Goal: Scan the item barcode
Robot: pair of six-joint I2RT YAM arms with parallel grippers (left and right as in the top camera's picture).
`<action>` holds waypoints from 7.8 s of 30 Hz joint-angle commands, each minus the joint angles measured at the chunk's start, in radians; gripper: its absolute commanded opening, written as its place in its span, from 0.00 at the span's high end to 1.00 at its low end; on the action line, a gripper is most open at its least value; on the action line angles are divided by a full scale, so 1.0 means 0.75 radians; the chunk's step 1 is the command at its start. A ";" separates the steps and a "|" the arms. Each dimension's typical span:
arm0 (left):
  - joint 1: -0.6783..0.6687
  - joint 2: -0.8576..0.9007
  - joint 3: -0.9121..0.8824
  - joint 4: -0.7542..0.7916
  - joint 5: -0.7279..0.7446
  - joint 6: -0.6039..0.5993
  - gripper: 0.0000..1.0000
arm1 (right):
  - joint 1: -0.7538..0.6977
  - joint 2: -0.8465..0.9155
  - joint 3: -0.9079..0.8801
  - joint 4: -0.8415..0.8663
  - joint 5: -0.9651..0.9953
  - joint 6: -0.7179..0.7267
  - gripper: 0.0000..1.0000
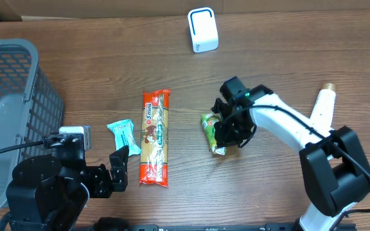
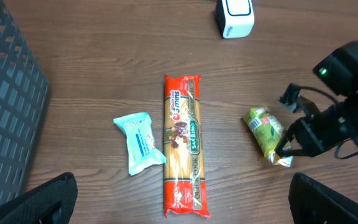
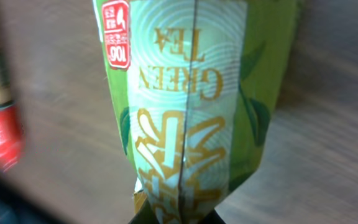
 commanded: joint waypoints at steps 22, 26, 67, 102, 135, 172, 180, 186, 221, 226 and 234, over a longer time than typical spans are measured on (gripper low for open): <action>0.005 -0.003 0.008 0.001 -0.009 0.025 0.00 | -0.497 -0.249 0.313 -0.464 -1.195 -0.883 0.96; 0.005 -0.003 0.008 0.001 -0.009 0.025 0.00 | -0.494 -0.249 0.313 -0.311 -0.947 -0.602 0.96; 0.005 -0.003 0.008 0.001 -0.009 0.025 0.00 | -0.058 0.633 0.919 1.139 1.510 -1.203 0.97; 0.005 -0.003 0.008 0.001 -0.009 0.025 0.00 | -0.142 -0.040 0.920 0.191 0.391 -0.099 0.96; 0.005 -0.003 0.008 0.001 -0.009 0.025 0.00 | -0.907 -0.009 0.250 -0.100 0.387 0.128 0.62; 0.005 -0.003 0.008 0.001 -0.009 0.025 0.00 | 0.254 0.321 0.181 0.870 -0.104 0.515 0.41; 0.005 -0.003 0.008 0.001 -0.009 0.025 0.00 | 0.344 0.427 0.180 0.929 -0.091 0.566 0.41; 0.005 -0.003 0.008 0.001 -0.009 0.025 0.00 | 0.375 0.511 0.180 0.973 -0.070 0.698 0.80; 0.005 -0.003 0.008 0.001 -0.009 0.025 0.00 | 0.258 0.095 0.208 -0.079 1.166 0.273 0.96; 0.005 -0.003 0.008 0.001 -0.009 0.025 0.01 | 0.342 0.106 0.220 -0.078 1.018 0.273 0.96; 0.005 -0.003 0.008 0.001 -0.009 0.025 0.00 | 0.578 0.106 0.235 -0.031 0.743 0.220 0.56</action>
